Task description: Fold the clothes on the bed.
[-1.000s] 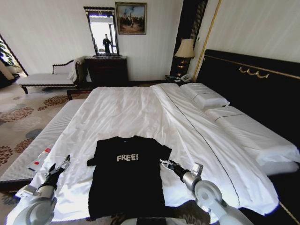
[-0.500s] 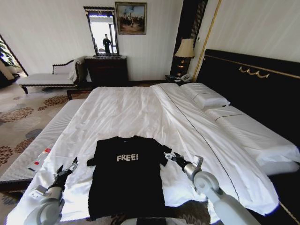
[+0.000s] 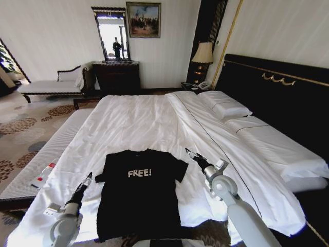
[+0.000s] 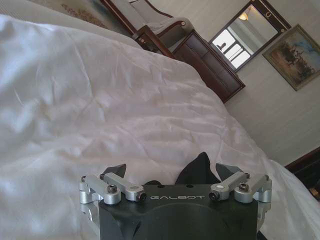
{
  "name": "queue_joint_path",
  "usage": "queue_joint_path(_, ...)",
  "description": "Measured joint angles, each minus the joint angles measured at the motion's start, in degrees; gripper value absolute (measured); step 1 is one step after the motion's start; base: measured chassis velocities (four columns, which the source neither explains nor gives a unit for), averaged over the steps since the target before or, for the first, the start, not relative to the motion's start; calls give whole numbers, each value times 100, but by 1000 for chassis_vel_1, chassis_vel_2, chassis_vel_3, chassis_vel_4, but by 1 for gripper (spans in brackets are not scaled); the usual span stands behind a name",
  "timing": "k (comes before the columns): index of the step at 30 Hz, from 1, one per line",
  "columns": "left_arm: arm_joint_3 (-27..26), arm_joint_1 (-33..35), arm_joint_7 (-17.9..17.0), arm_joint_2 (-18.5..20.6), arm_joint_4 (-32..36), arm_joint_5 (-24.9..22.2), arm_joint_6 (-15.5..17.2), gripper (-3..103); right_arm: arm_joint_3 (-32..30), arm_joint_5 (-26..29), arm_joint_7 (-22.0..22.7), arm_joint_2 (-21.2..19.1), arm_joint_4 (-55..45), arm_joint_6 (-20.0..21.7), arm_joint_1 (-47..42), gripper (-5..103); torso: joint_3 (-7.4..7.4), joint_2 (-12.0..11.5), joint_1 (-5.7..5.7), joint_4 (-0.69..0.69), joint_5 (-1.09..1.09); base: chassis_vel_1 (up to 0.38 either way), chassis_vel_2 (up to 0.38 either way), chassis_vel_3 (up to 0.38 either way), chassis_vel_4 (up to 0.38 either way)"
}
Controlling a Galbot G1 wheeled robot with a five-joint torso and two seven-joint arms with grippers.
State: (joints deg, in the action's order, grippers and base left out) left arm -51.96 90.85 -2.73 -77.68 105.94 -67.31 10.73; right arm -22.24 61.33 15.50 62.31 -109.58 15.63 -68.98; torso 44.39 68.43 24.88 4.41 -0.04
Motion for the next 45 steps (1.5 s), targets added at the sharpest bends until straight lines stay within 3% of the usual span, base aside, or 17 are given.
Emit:
queue_joint_path(2,29,-129,-35,-128,-115,-332,49,100,33,2,16,66,25,2,2,100,0,0,-1,1,0,0,0,0,0)
queue_joint_path(6,109,-188,-27,-185,-206,-211,54,100,53,16,38,105,69,12,28,100,0,0,-1,0,0,0,0,0,0)
queue_joint_path(11,340,-50,261,-198,-179,759,-93,100,56,82,58,104,111,25,43,100,0,0,-1,0,0,0,0,0,0)
queue_joint_path(14,496,70,503,-192,-165,1979,-422,100,56,97,63,125,142,30,45,100,0,0,-1,0,0,0,0,0,0)
queue_joint_path(15,496,70,503,-192,-165,1979,-422,100,56,97,63,125,142,30,45,100,0,0,-1,0,0,0,0,0,0)
queue_joint_path(16,540,127,649,-147,-169,2745,-691,100,56,102,65,146,154,32,44,100,0,0,-1,0,0,0,0,0,0)
queue_joint_path(18,565,217,847,-24,-128,3626,-1066,100,56,123,67,172,161,33,36,100,0,0,-1,0,0,0,0,0,0)
queue_joint_path(20,565,241,917,28,-115,3867,-1186,100,56,131,69,178,161,33,31,100,0,0,-1,-1,0,0,0,0,0)
queue_joint_path(21,542,300,1120,174,-103,4392,-1454,100,56,146,72,191,165,35,22,100,0,0,-1,1,1,0,0,0,0)
queue_joint_path(23,484,353,1374,362,-152,4796,-1680,100,52,160,78,196,170,36,20,100,-1,0,-1,0,1,0,0,0,0)
queue_joint_path(28,453,339,1541,541,-390,4954,-1755,100,44,206,88,195,171,38,27,100,-1,0,-1,-1,-1,0,0,0,0)
queue_joint_path(33,558,183,1157,601,-491,5069,-1459,100,60,218,108,192,189,40,47,100,0,0,-1,1,-1,0,0,0,0)
queue_joint_path(34,576,149,1027,548,-470,5355,-1467,100,97,219,116,203,205,42,73,100,-1,0,-1,1,0,0,0,0,0)
queue_joint_path(36,580,148,979,467,-515,5991,-1722,100,132,214,121,231,216,45,98,100,0,0,-1,0,1,0,0,0,0)
queue_joint_path(38,583,152,979,448,-529,6122,-1793,100,137,211,122,240,217,45,100,100,0,0,-1,0,1,0,0,0,0)
queue_joint_path(39,613,195,1012,362,-590,6552,-2051,100,151,202,126,268,220,46,113,100,0,0,-1,0,0,0,0,0,0)
queue_joint_path(45,693,219,1278,231,-862,7081,-2485,100,180,188,130,296,244,48,142,100,0,0,-1,0,0,0,0,0,0)
